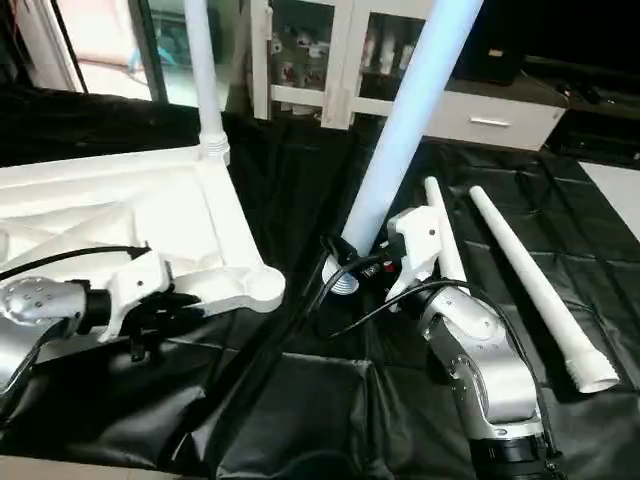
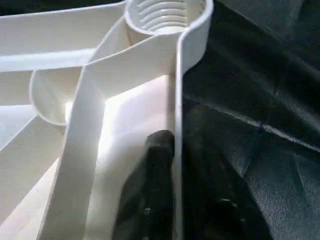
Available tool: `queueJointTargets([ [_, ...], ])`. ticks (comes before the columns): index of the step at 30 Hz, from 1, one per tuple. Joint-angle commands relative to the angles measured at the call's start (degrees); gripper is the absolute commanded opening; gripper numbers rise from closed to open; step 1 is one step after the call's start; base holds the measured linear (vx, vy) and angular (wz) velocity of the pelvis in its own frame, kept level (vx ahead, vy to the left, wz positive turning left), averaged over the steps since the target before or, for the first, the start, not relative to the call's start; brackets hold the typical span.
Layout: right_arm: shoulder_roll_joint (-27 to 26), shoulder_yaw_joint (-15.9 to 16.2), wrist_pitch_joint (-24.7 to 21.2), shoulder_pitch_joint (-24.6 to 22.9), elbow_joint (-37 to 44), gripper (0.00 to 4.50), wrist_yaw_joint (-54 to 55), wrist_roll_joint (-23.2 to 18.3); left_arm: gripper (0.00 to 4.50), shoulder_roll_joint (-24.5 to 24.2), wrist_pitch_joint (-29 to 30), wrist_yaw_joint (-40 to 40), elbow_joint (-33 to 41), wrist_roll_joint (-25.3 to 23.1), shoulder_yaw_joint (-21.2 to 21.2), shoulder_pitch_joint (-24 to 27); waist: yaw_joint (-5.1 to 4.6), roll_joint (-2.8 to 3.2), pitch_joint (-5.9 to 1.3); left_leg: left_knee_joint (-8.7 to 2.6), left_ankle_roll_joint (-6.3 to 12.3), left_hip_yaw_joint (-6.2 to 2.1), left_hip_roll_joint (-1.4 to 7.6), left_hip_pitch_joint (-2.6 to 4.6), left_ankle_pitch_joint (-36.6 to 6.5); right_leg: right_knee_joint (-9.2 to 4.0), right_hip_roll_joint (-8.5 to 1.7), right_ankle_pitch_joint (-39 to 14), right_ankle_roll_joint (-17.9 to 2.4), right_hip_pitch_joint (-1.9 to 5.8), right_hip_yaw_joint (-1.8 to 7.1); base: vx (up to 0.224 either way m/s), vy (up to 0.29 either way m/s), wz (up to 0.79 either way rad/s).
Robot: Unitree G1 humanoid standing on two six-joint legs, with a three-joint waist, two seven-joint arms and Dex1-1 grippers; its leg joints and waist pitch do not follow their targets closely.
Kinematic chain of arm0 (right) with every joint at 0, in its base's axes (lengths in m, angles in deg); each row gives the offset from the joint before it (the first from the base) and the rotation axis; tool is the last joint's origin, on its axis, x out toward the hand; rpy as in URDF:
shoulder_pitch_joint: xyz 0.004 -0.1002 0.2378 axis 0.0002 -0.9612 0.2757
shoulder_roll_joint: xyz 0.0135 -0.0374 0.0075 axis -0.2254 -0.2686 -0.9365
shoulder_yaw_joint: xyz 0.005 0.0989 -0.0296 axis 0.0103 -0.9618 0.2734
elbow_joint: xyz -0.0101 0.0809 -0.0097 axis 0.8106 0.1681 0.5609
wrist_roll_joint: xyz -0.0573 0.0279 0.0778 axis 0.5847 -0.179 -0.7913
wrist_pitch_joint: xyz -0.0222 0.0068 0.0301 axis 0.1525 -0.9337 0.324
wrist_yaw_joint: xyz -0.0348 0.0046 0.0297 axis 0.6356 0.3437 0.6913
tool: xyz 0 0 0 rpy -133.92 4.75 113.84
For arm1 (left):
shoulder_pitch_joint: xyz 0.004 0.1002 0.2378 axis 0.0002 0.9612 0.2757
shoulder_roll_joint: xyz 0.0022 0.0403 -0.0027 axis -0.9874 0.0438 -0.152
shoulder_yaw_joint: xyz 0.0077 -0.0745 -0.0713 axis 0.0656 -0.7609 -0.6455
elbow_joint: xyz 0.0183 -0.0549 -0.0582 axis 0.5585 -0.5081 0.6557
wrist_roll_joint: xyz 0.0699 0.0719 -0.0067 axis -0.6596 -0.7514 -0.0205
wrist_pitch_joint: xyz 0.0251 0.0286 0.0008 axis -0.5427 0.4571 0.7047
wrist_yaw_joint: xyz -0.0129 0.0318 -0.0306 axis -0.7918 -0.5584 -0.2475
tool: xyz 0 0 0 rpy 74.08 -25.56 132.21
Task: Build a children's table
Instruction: Pick table leg
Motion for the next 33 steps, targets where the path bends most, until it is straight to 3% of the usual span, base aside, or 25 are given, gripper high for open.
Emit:
queueJointTargets([
  [1,0.26,-0.34,0.77,0.24,0.33,1.86,0.28,0.06,0.19,-0.04,-0.21,1.22,-1.25,-1.35,2.09,-0.54,0.01,1.3,-2.86,-6.03,-1.14,-0.72,3.34,-0.02,-9.99,-3.96,-4.36,-14.26,-10.52,2.13,2.39,0.0,0.0,0.0],
  [8,0.12,-0.4,0.86,0.6,0.12,1.86,0.3,0.15,0.04,1.01,-0.69,1.35,-2.49,-1.81,2.84,-1.51,0.03,1.25,-3.06,-5.87,-0.78,-0.57,3.27,0.01,-7.61,-3.55,-4.21,-9.88,-11.67,2.23,2.27,0.0,0.0,0.0],
  [14,-1.44,-0.11,-0.06,1.92,-0.23,1.86,0.89,-0.72,0.04,1.49,-2.43,2.97,-1.88,-2.94,4.7,-1.23,0.15,1.3,-2.88,-6.08,-1.09,-0.67,3.43,0.08,-9.78,-3.91,-4.43,-13.36,-11.01,2.09,2.39,0.0,0.0,0.0],
  [17,-3.09,0.54,-1.87,3.67,-1.58,1.86,0.97,-1.88,0.04,2.89,-2.19,3.96,2.91,-1.16,5.82,0.28,0.0,1.13,-2.95,-6.12,-1.19,-0.68,3.51,0.1,-9.66,-3.78,-4.43,-12.98,-11.17,2.04,2.35,0.0,0.0,0.0],
  [20,-3.24,1.02,-2.44,4.14,-2.77,1.86,0.41,-1.88,0.04,4.05,-2.4,4.45,5.08,-0.13,6.22,0.66,0.24,1.05,-3.08,-5.86,-0.31,-0.25,3.45,0.37,-5.99,-3.38,-4.22,-7.74,-12.46,2.01,2.24,0.0,0.0,0.0],
  [23,-3.0,1.45,-3.09,4.32,-3.21,1.86,-0.42,-2.01,0.04,4.84,-3.4,4.98,5.98,0.34,6.73,0.68,0.81,0.77,-3.16,-5.77,0.54,-0.03,3.33,0.28,-3.75,-3.15,-4.16,-5.88,-12.41,2.23,2.21,0.0,0.0,0.0],
  [25,-2.12,2.9,-4.08,4.49,-3.31,1.86,-2.52,-1.69,0.04,6.48,-5.97,4.7,6.19,0.14,7.28,0.16,1.11,0.77,-3.04,-5.83,0.64,0.02,3.35,0.22,-4.11,-3.37,-4.32,-7.43,-12.07,2.22,2.27,0.0,0.0,0.0],
  [33,-1.3,3.72,-4.78,4.01,-3.46,1.86,-3.19,-1.54,0.04,7.36,-5.98,3.43,5.25,-1.07,6.97,-0.1,1.04,0.64,-2.69,-6.15,-0.18,-0.02,3.46,0.17,-8.1,-4.22,-4.42,-15.65,-9.31,1.85,2.47,0.0,0.0,0.0],
])
